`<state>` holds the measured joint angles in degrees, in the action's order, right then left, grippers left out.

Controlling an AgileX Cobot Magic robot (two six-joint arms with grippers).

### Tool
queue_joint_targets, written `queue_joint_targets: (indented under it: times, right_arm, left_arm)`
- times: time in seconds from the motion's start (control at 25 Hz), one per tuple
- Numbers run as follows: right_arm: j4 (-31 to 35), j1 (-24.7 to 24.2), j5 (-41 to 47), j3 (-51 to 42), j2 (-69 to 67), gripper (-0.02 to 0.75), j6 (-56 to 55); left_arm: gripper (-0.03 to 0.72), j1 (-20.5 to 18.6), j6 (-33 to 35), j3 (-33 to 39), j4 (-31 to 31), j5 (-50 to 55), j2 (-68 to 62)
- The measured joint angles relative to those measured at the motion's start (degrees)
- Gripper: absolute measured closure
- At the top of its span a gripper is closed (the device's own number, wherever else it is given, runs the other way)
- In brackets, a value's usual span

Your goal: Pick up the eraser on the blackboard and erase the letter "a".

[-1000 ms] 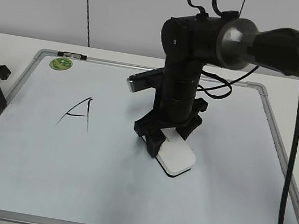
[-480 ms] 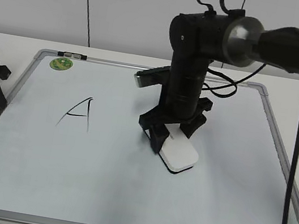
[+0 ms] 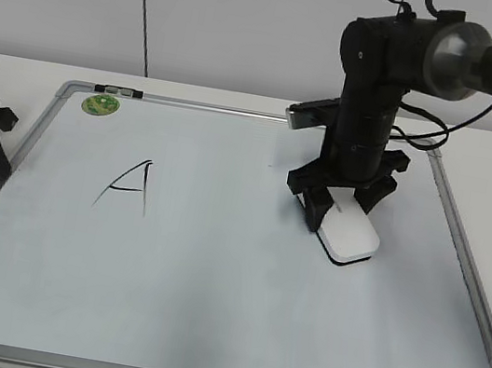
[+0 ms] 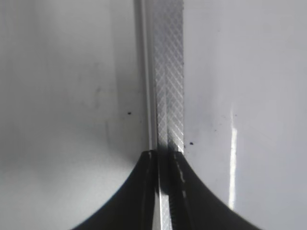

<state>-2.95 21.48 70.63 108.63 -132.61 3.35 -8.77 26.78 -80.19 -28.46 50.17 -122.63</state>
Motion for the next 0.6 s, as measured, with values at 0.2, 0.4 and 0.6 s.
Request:
queue_joint_targets:
  times: [0.2,0.4,0.6]
  right_arm:
    - [0.6,-0.2,-0.2,-0.2,2.3,0.199,0.5]
    - [0.6,-0.2,-0.2,-0.2,9.8,0.199,0.8]
    - [0.0,-0.5,-0.2,-0.9,18.0,0.199,0.8]
  left_arm:
    - [0.654,0.0,0.0,0.0,0.0,0.0,0.0]
    - [0.652,0.0,0.0,-0.1,0.1,0.0,0.0]
    - [0.648,0.0,0.0,-0.1,0.1,0.0,0.0]
